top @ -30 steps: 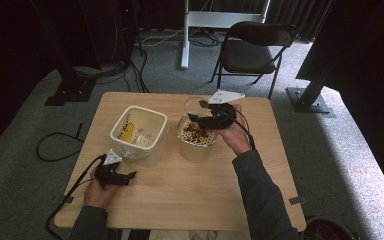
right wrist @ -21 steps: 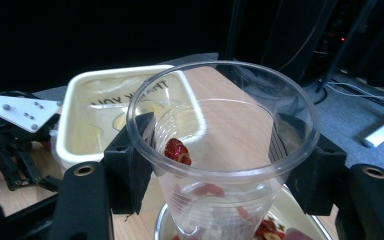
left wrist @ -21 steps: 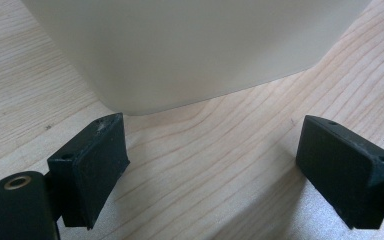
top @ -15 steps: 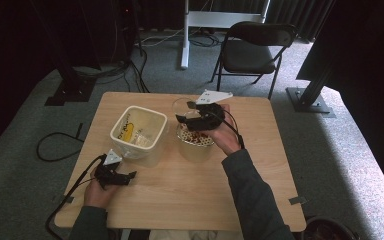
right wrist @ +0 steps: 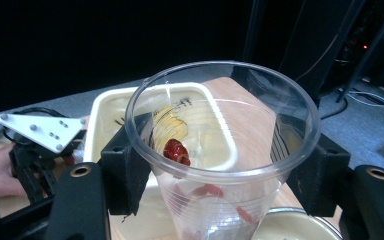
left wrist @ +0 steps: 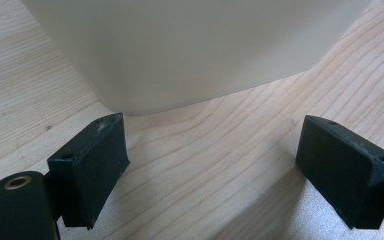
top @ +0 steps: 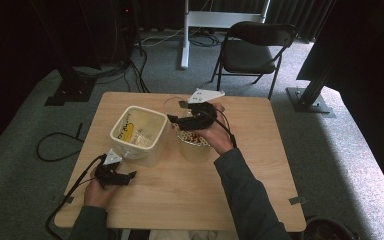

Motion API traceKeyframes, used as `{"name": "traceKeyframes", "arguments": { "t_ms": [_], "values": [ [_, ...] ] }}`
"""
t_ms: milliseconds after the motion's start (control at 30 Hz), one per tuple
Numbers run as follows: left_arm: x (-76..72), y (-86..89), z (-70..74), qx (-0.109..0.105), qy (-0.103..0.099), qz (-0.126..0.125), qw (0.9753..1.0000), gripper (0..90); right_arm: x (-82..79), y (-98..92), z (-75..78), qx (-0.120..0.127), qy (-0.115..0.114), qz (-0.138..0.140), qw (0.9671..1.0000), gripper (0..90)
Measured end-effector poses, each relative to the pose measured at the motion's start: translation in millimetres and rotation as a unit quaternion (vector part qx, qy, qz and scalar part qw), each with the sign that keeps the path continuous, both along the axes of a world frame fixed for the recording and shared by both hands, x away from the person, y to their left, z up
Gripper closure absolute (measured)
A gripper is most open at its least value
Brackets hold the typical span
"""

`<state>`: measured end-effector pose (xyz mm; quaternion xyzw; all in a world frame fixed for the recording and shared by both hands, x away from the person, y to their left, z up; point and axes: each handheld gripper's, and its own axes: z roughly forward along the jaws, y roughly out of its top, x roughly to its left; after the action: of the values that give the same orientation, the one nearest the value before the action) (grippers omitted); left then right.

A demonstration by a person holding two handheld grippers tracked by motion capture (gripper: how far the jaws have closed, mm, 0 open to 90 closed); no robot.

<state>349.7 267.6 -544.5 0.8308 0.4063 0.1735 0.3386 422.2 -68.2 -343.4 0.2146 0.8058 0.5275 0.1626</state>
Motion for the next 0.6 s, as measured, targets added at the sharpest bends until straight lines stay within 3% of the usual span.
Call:
{"name": "traceKeyframes", "arguments": {
  "t_ms": [600],
  "values": [
    [0.1, 0.2, 0.1, 0.001, 0.000, -0.001, 1.0000, 13.6, -0.2, 32.7, 5.1, 0.008, 0.004, 0.021, 0.9997, 33.4]
  ]
}}
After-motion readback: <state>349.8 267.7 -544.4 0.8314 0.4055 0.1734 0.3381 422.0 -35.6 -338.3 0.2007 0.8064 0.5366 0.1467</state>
